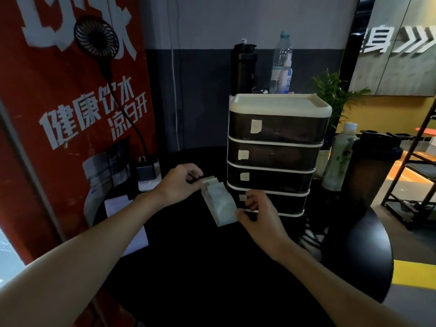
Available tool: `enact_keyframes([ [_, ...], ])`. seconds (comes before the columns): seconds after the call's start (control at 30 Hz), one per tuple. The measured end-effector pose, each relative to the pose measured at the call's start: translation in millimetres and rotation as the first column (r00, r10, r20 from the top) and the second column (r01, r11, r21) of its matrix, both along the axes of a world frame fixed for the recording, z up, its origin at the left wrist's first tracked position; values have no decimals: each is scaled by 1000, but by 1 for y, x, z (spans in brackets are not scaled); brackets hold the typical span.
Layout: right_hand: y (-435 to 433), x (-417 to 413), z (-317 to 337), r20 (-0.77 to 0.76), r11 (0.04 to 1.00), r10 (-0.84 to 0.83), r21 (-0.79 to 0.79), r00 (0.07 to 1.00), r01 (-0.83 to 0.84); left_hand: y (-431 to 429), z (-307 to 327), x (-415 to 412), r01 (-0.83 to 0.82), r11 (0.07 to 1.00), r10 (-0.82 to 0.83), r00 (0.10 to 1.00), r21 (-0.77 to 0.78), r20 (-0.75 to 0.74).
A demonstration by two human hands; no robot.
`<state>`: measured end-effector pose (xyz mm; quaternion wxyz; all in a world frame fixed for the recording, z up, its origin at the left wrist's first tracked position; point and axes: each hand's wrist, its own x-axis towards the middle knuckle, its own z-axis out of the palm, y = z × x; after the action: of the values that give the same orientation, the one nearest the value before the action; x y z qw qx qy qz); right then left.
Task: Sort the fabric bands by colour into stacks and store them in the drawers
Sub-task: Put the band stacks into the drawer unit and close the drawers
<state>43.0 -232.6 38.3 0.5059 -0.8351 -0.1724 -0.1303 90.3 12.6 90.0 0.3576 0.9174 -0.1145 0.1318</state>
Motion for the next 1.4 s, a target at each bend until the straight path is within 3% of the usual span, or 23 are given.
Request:
enact_keyframes([
  [0.27,71,-23,-1,-34,970,241,-13,970,-241,70,4,-44,15,997,-11,999,80,-52],
  [0.53,152,-49,-28,-6,848,466,-282,885,-448,144,-13,-77,-166,968,180,982,190,-62],
  [0.77,173,-44,-31,-35,729,491,-529,870,-433,169,-41,-71,-307,948,319,921,86,-225],
  [1.1,174,-41,-37,25,746,484,-535,875,-397,185,-42,-49,-318,948,290,872,-7,-395],
  [1.4,173,-43,-35,-3,748,479,-522,878,-410,182,-32,-51,-245,956,167,905,-159,-391],
])
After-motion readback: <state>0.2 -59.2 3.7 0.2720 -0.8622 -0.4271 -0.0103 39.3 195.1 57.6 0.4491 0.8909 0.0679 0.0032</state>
